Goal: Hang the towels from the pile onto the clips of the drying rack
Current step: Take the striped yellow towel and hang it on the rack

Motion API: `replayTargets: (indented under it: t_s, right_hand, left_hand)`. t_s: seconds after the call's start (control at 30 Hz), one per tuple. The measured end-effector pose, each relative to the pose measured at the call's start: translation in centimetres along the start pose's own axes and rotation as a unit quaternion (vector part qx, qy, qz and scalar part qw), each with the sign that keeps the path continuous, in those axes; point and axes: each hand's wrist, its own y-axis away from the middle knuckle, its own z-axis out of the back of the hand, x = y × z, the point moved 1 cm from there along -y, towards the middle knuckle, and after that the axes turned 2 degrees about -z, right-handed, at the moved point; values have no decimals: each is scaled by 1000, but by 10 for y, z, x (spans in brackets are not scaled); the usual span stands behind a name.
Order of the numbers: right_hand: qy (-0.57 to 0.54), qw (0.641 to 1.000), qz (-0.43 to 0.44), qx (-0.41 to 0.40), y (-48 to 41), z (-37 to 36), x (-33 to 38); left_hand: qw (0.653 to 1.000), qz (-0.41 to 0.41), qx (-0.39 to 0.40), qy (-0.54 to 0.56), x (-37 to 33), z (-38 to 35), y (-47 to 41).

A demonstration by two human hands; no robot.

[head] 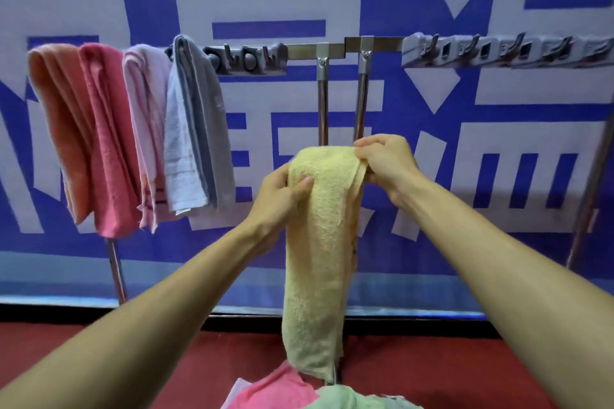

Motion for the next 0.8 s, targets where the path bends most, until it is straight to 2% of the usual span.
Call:
replayTargets:
  t_s: [0.07, 0.13, 0.17, 0.2, 0.23, 0.27, 0.3, 0.37, 0.4, 0.57, 0.63, 0.7, 0.8]
  right_hand:
    - [156, 987, 19, 19, 3, 12, 3]
    - [307, 948, 82, -2, 0, 20, 5]
    - [336, 935, 111, -21, -3, 23, 5]
    - [319, 939, 123, -18, -6, 27, 6]
    - [250, 961, 113, 15, -9, 28, 6]
    - [155, 982, 84, 74, -10, 29, 8]
    - [64, 986, 43, 147, -8, 26, 10]
    - [-62, 959, -25, 274, -4, 20, 10]
    - [-97, 945, -47, 309, -4, 17, 8]
    - [-156, 897, -63, 409, -1, 15, 17]
    - [-170, 874, -32, 454, 6, 17, 34]
    - [-144, 879, 28, 454, 9, 17, 50]
    - [-123, 914, 107, 371, 4, 12, 72]
  left_hand:
    - [1000, 1, 7, -21, -18, -5, -12]
    - [998, 8, 26, -49, -35, -13, -23]
    - [997, 7, 40, -65, -44, -19, -27]
    - [994, -4, 58, -90, -50, -24, -32]
    - [990, -19, 77, -118, -57, -28, -35]
    - [985, -34, 95, -138, -62, -30, -39]
    - [983, -40, 108, -145, -68, -32, -41]
    - [983, -35, 120, -134, -80, -33, -46]
    - [984, -28, 120, -131, -86, -31, -49]
    - [973, -12, 123, -196, -110, -8, -54]
    - [971, 15, 128, -204, -115, 5, -53]
    - [966, 40, 146, -210, -118, 16, -51]
    - [966, 38, 178, -184, -114, 25, -46]
